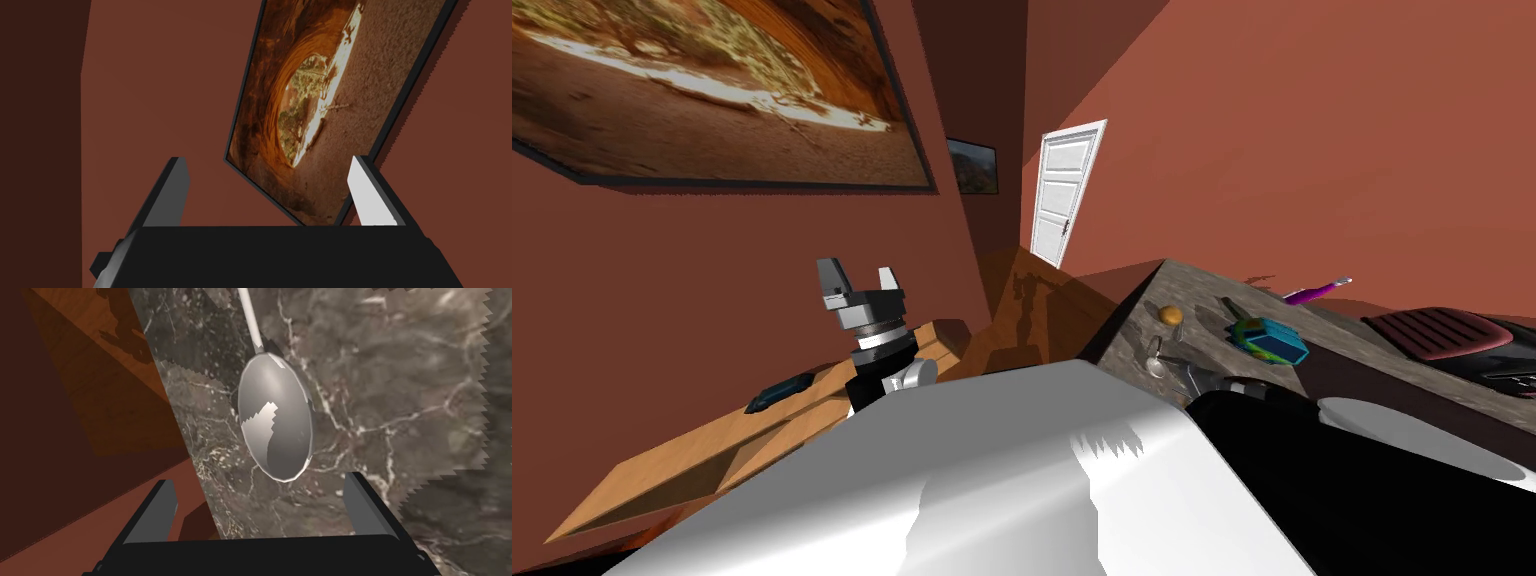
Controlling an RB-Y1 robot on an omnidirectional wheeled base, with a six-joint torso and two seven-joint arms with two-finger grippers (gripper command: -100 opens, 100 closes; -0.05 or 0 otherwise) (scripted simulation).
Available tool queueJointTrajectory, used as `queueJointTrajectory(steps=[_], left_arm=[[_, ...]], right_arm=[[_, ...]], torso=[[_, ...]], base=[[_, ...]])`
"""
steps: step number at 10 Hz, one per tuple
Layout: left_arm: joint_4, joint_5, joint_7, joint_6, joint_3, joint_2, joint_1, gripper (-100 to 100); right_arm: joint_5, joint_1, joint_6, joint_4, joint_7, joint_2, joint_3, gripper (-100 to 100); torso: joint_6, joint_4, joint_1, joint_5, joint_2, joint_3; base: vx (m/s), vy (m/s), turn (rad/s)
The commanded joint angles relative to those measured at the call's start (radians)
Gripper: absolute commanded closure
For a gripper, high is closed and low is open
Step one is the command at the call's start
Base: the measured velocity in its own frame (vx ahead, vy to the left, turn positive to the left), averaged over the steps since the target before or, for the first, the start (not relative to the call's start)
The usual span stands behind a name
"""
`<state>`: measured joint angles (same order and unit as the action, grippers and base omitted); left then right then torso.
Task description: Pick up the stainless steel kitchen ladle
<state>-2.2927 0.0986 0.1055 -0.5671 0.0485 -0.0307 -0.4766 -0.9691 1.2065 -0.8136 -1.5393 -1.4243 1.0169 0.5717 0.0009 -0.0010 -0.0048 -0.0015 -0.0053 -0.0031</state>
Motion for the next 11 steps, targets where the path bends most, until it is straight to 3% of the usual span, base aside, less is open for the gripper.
queueJointTrajectory(steps=[1, 5, 7, 8, 9, 10, 11], left_arm=[[0.000, 0.000, 0.000, 0.000, 0.000, 0.000, 0.000, 0], [0.000, 0.000, 0.000, 0.000, 0.000, 0.000, 0.000, 0], [0.000, 0.000, 0.000, 0.000, 0.000, 0.000, 0.000, 0], [0.000, 0.000, 0.000, 0.000, 0.000, 0.000, 0.000, 0], [0.000, 0.000, 0.000, 0.000, 0.000, 0.000, 0.000, 0], [0.000, 0.000, 0.000, 0.000, 0.000, 0.000, 0.000, 0], [0.000, 0.000, 0.000, 0.000, 0.000, 0.000, 0.000, 0]], right_arm=[[-0.045, 0.022, -0.012, 0.012, -0.008, 0.026, -0.006, -100], [-0.152, 0.074, -0.069, 0.051, -0.032, 0.086, -0.034, -100], [-0.186, 0.081, -0.087, 0.056, -0.036, 0.097, -0.062, -100], [-0.202, 0.080, -0.096, 0.053, -0.037, 0.096, -0.093, -100], [-0.190, 0.089, -0.089, 0.045, -0.031, 0.097, -0.067, -100], [-0.192, 0.090, -0.093, 0.045, -0.032, 0.098, -0.069, 0], [-0.202, 0.069, -0.074, 0.053, -0.035, 0.082, -0.100, -100]], torso=[[0.000, 0.000, 0.000, 0.000, 0.000, 0.000], [-0.001, -0.001, -0.003, -0.001, -0.004, -0.002], [0.000, -0.001, -0.002, -0.001, -0.003, -0.002], [0.000, 0.000, -0.002, -0.001, -0.001, -0.001], [0.000, 0.000, 0.003, 0.000, 0.001, 0.001], [0.001, 0.001, 0.007, 0.001, 0.003, 0.002], [0.001, 0.001, 0.007, 0.002, 0.004, 0.002]], base=[[0.070, -0.068, 0.142], [0.113, -0.120, 0.181], [0.075, -0.123, 0.143], [0.029, -0.059, 0.080], [-0.001, 0.005, 0.004], [0.000, 0.000, 0.000], [-0.008, -0.002, 0.057]])
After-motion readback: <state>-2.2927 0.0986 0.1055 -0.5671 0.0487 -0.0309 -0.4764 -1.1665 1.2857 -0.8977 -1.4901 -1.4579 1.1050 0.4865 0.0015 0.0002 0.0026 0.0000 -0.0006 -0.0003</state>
